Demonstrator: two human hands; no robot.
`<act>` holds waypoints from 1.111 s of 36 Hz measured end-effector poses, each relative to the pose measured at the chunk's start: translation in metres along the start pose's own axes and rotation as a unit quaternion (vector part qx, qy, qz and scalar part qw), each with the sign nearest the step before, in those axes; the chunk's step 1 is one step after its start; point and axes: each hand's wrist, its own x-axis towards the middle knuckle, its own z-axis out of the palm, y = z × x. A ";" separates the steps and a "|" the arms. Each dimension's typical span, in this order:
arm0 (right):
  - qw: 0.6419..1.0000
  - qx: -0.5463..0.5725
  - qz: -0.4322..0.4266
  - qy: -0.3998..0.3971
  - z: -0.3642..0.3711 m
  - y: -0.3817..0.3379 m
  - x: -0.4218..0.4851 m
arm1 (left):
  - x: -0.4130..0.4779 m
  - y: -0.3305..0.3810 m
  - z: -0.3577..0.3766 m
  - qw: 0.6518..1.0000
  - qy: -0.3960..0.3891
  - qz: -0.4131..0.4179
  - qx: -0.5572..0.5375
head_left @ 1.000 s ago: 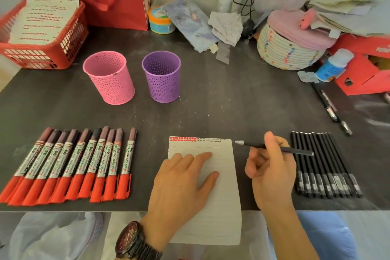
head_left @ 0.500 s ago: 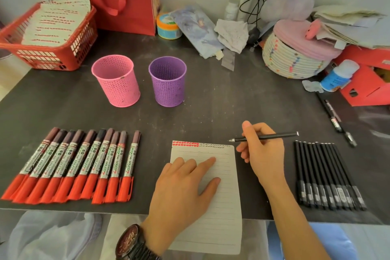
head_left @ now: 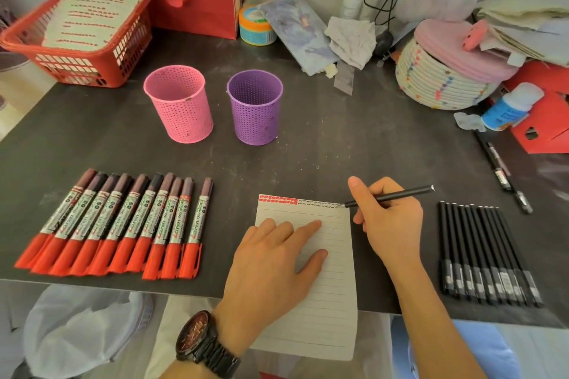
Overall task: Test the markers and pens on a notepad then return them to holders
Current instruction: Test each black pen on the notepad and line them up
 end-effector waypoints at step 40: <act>0.999 -0.032 0.013 0.000 0.001 -0.001 -0.001 | 0.000 0.001 0.001 1.000 0.009 -0.006 -0.008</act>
